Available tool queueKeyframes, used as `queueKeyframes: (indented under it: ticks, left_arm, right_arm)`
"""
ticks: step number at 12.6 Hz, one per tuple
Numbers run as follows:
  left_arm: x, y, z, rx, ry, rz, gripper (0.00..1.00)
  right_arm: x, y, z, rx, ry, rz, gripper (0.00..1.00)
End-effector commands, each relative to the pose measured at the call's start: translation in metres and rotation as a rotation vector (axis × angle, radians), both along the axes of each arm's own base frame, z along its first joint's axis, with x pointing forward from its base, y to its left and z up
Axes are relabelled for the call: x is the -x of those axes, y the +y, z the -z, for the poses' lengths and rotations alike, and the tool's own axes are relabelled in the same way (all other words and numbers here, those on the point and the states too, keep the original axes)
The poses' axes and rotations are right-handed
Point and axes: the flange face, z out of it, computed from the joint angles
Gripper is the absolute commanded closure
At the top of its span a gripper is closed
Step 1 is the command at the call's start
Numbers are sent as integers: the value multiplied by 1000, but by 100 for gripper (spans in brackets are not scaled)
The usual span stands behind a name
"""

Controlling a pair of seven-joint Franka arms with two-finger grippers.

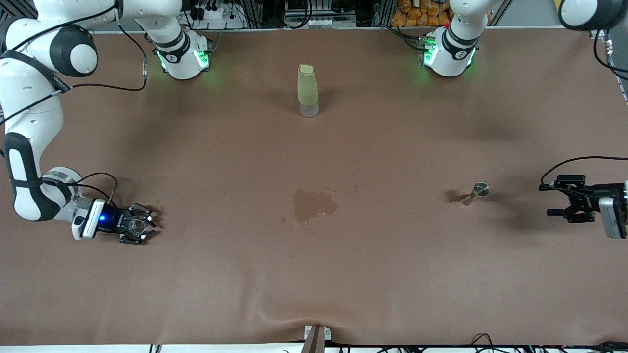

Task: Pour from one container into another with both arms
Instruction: 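Open both grippers and lift them away from the jigger and beaker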

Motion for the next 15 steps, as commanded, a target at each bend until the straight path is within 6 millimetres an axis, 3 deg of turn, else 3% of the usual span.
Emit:
queueKeyframes:
  ticks: [1, 3, 4, 7, 9, 11, 15]
  left_arm:
    - [5, -91, -114, -276, 60, -123, 0]
    - [17, -163, -181, -448, 54, -247, 0]
    - [24, -192, -199, -486, 65, -310, 0]
    - [46, -253, -230, -572, 83, -423, 0]
    - [68, -265, -249, -661, 22, -398, 0]
    - [88, -244, -268, -682, 4, -438, 0]
    - [109, -234, -289, -684, 0, -518, 0]
  right_arm:
    - [-1, -5, 1, -15, -20, -7, 0]
    - [0, -9, 0, -16, -20, -1, 0]
    - [0, -11, -1, -15, -20, 1, 0]
    - [-1, -15, -6, -25, -19, 2, 0]
    - [0, -20, -13, -30, -24, -5, 0]
    - [0, -23, -30, -58, -4, -29, 0]
    - [4, -46, -71, -6, 109, -62, 0]
